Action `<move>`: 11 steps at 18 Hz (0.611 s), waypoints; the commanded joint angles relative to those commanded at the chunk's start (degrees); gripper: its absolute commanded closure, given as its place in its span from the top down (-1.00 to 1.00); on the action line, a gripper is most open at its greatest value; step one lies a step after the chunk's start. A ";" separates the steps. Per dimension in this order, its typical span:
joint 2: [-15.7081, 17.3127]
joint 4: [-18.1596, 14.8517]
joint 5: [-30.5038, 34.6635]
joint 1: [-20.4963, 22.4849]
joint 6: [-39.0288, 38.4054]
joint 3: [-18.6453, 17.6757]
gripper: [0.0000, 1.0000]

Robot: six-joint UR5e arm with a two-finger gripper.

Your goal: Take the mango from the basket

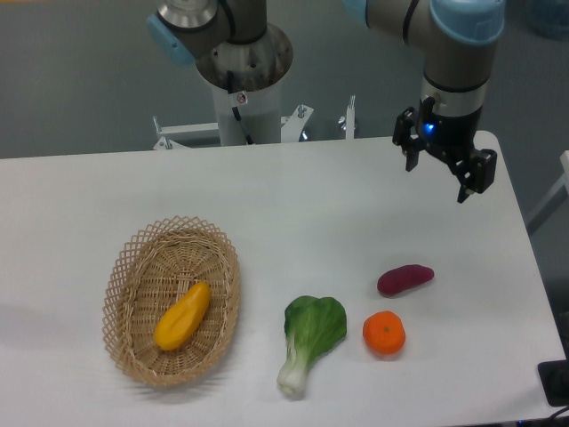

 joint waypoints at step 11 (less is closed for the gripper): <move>0.52 1.92 -4.66 -0.97 -4.37 -2.80 1.00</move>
